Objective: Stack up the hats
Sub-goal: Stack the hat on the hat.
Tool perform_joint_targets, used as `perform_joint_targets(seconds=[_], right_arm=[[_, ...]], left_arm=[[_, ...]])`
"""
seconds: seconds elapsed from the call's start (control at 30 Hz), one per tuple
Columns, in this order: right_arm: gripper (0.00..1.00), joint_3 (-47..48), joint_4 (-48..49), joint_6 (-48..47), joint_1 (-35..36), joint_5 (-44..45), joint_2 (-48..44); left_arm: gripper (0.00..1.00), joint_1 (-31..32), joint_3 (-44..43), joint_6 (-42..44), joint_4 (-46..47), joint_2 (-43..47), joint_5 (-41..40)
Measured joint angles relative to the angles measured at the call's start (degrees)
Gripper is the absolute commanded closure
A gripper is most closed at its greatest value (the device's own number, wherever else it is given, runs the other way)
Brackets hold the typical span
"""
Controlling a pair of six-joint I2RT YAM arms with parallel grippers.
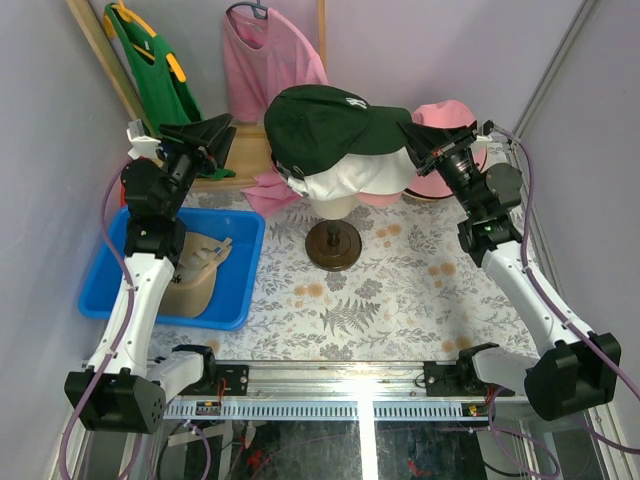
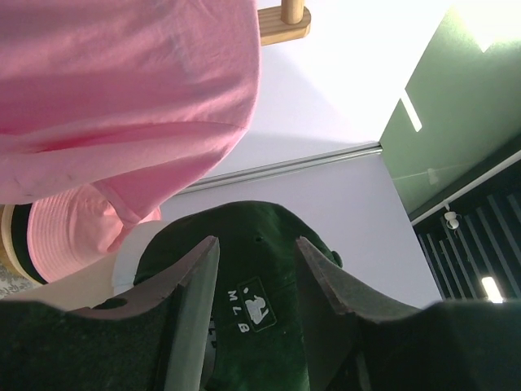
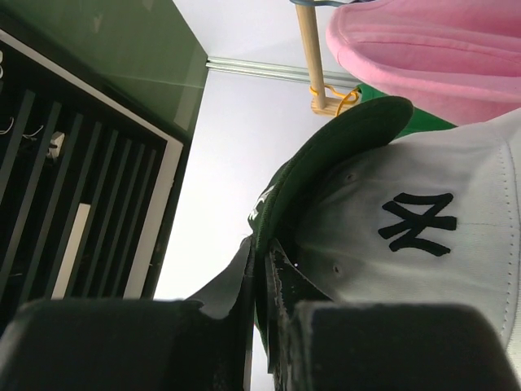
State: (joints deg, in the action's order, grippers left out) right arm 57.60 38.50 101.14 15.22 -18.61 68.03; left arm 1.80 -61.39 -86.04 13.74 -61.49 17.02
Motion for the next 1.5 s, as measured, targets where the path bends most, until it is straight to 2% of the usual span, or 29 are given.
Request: perform_joint_targets(seconds=[0.33,0.9,1.5], right_arm=[[1.0,-3.98,4.72,0.68,-0.42,-0.59,-0.55],[1.0,-13.42,12.92,3.41,-2.67,-0.48,-0.81],[1.0,-14.05,14.56,4.11,-2.86,-0.63,-0.24]], left_arm=[[0.57,0.22,-1.75,1.11,0.07,-2.27,1.44],[0.54,5.4,-5.46,5.18,-0.7,-7.08,2.54],[0.52,6.27,-5.51,20.26,-13.7,-4.55,6.71]])
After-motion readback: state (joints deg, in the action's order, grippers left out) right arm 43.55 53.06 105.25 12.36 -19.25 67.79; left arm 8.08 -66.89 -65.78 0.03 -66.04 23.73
